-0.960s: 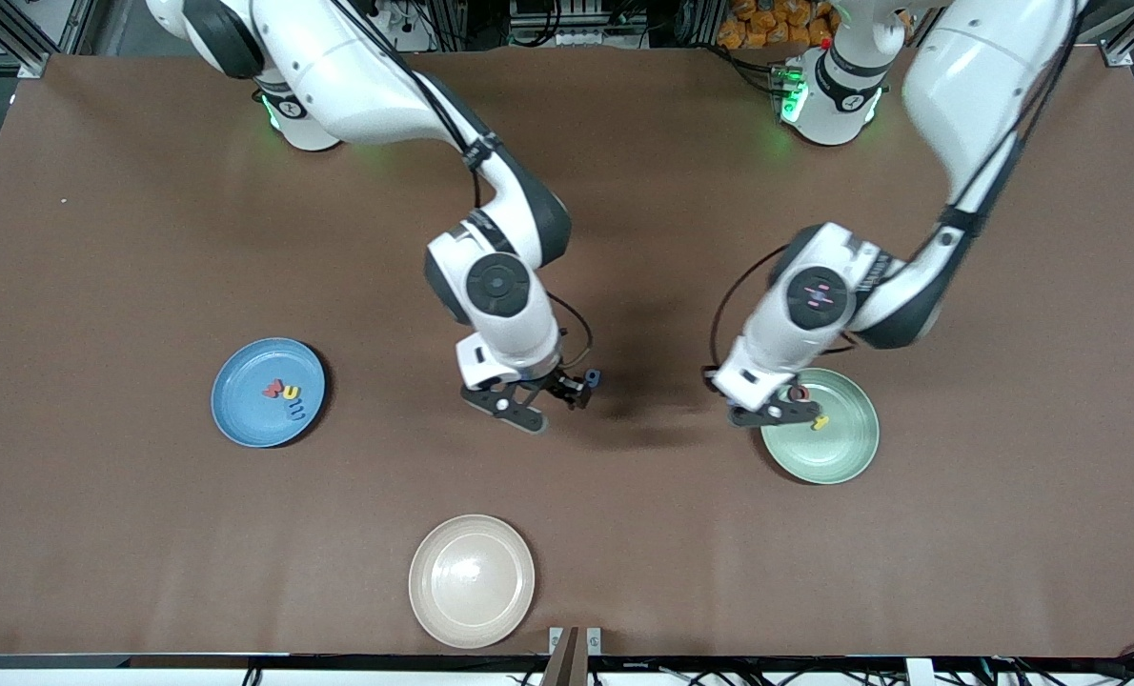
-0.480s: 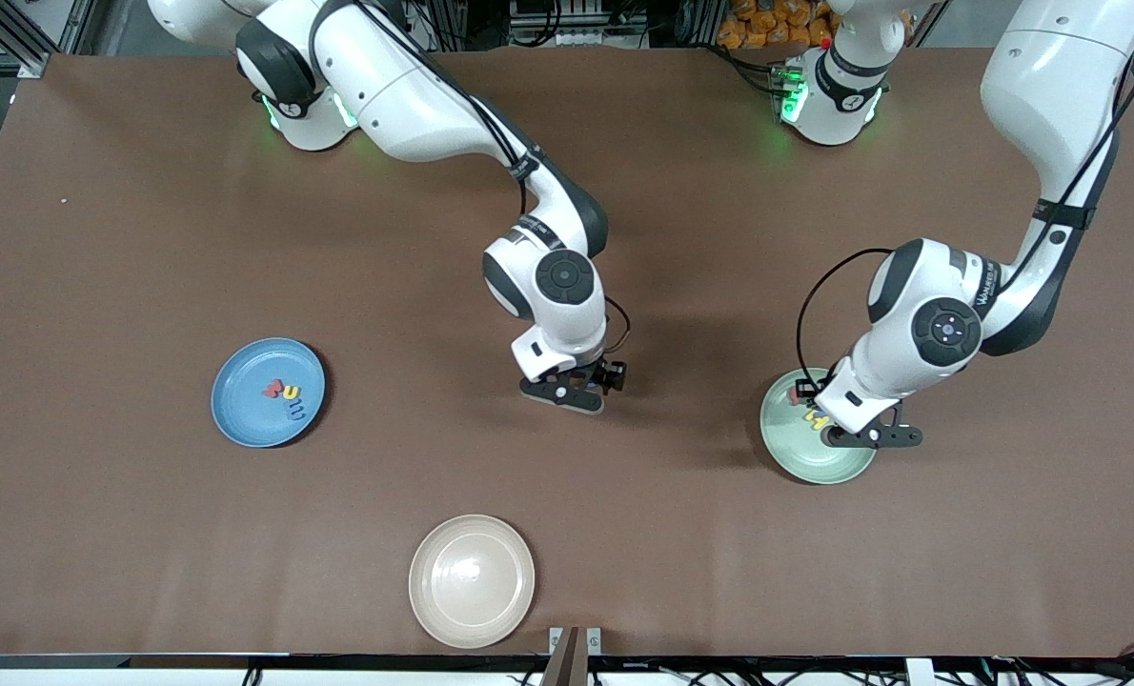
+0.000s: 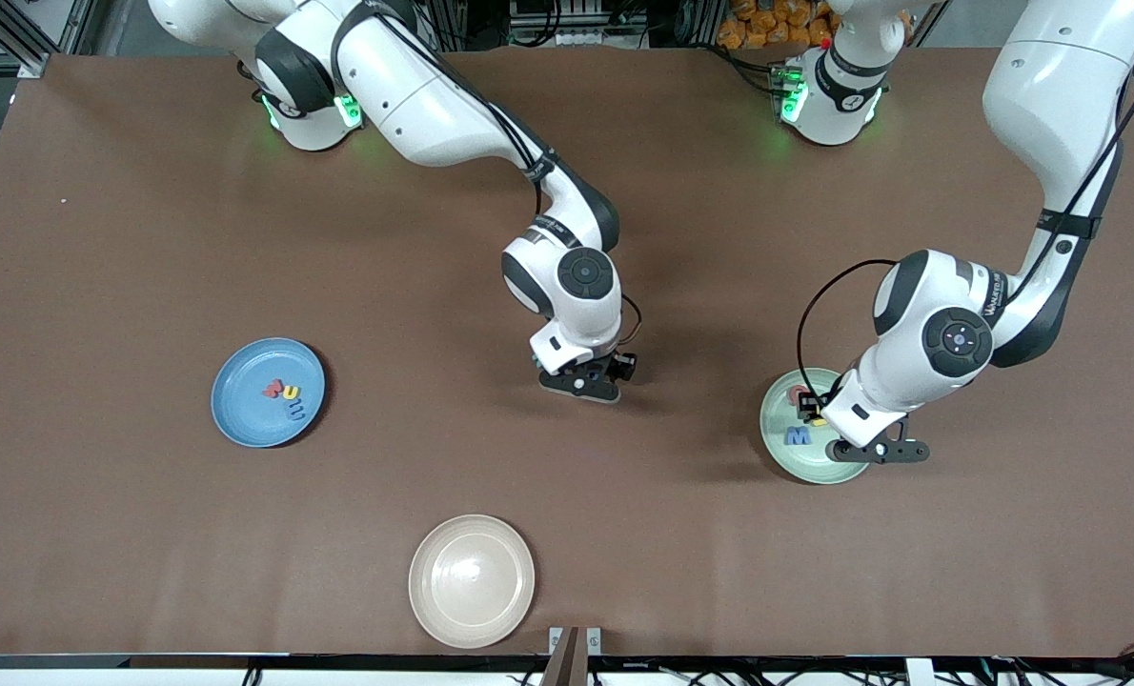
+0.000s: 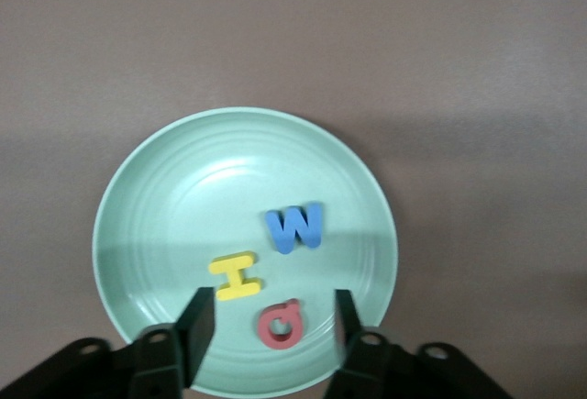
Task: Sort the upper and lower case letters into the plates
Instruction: 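Release the W on the green plate while the right gripper grasps 6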
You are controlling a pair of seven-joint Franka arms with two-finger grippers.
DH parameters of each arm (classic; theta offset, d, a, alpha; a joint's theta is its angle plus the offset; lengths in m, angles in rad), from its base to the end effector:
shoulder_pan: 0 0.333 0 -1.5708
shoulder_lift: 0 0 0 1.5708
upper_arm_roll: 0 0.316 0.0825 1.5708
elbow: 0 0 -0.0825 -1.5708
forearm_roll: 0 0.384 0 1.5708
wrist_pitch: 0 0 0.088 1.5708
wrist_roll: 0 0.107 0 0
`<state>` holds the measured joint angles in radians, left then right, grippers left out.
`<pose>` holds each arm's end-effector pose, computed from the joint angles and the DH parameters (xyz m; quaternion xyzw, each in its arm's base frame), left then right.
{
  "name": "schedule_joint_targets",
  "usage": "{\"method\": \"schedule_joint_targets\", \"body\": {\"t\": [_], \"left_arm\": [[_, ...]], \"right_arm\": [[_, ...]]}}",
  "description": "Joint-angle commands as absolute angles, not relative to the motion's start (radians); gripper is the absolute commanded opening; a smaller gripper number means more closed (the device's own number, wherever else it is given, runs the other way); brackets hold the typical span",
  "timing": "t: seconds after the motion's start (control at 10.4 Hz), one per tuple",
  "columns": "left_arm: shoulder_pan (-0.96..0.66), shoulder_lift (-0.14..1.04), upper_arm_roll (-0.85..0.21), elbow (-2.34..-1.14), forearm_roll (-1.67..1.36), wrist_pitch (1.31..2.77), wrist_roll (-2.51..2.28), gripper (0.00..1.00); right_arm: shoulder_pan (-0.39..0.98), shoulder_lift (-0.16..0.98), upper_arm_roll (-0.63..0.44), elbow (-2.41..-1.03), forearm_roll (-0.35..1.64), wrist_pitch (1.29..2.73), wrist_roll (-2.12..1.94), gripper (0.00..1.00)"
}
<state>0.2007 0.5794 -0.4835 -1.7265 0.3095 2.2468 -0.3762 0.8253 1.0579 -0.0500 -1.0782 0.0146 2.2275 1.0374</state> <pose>0.6523 -0.1462 0.2806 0.9998 -0.0149 0.0074 0.0104 0.5486 0.5569 0.1822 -0.9915 0.1211 -0.0405 0.0270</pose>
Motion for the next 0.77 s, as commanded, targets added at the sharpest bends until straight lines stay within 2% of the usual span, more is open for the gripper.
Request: {"method": "schedule_joint_targets", "body": {"t": [0.0, 0.1, 0.19, 0.29, 0.48, 0.67], "left_arm": [[0.19, 0.588, -0.483, -1.706, 0.295, 2.241, -0.376, 1.0], [0.189, 0.592, -0.483, -1.704, 0.293, 2.241, -0.376, 1.0], [0.186, 0.594, -0.483, -1.704, 0.291, 2.241, -0.377, 1.0], [0.186, 0.594, -0.483, -1.704, 0.29, 2.241, -0.377, 1.0], [0.17, 0.591, -0.483, -1.701, 0.282, 2.243, -0.408, 1.0], [0.128, 0.584, -0.488, -1.698, 0.282, 2.243, -0.506, 1.0]], "right_arm": [[0.828, 1.094, -0.052, -1.029, -0.011, 2.226, 1.034, 0.52], [0.828, 1.094, -0.052, -1.031, -0.011, 2.226, 1.034, 0.36], [0.828, 1.095, -0.052, -1.034, -0.014, 2.226, 1.035, 0.12], [0.827, 1.094, -0.052, -1.037, -0.029, 2.224, 1.037, 0.0], [0.796, 1.051, -0.051, -1.048, -0.025, 2.209, 1.029, 0.0], [0.717, 0.906, -0.04, -1.141, -0.011, 2.122, 0.953, 0.0]]}}
